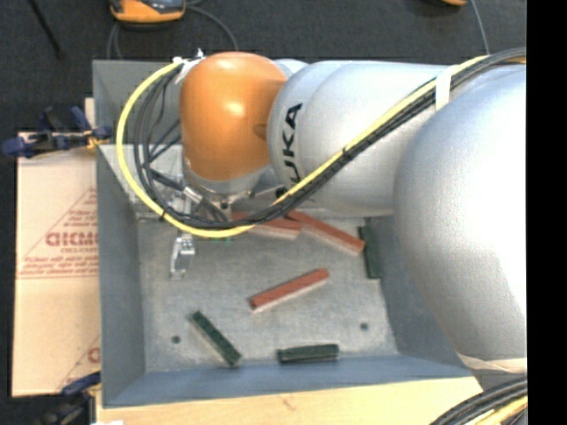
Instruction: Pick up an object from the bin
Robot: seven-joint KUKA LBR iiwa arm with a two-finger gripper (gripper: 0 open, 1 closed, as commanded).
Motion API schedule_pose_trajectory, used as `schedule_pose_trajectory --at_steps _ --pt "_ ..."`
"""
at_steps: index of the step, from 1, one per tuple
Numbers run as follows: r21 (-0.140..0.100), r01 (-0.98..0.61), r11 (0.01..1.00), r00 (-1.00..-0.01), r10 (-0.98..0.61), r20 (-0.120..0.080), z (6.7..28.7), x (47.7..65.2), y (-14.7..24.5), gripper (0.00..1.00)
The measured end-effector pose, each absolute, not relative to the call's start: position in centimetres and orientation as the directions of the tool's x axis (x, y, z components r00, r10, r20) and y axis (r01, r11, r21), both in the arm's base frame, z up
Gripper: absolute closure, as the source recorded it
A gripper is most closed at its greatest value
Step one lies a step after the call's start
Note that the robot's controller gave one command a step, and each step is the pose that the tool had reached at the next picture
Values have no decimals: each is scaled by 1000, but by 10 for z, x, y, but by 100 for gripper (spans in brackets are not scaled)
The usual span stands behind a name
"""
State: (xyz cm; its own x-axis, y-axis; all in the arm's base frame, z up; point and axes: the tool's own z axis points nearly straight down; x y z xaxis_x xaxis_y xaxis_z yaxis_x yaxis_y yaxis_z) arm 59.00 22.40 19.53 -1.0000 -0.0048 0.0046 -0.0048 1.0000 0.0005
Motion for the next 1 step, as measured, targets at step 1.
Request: schedule_pose_trajectory --at_steps 1 --pt "2 -1 1000 -1000 -1 -3 200 592 223 0"
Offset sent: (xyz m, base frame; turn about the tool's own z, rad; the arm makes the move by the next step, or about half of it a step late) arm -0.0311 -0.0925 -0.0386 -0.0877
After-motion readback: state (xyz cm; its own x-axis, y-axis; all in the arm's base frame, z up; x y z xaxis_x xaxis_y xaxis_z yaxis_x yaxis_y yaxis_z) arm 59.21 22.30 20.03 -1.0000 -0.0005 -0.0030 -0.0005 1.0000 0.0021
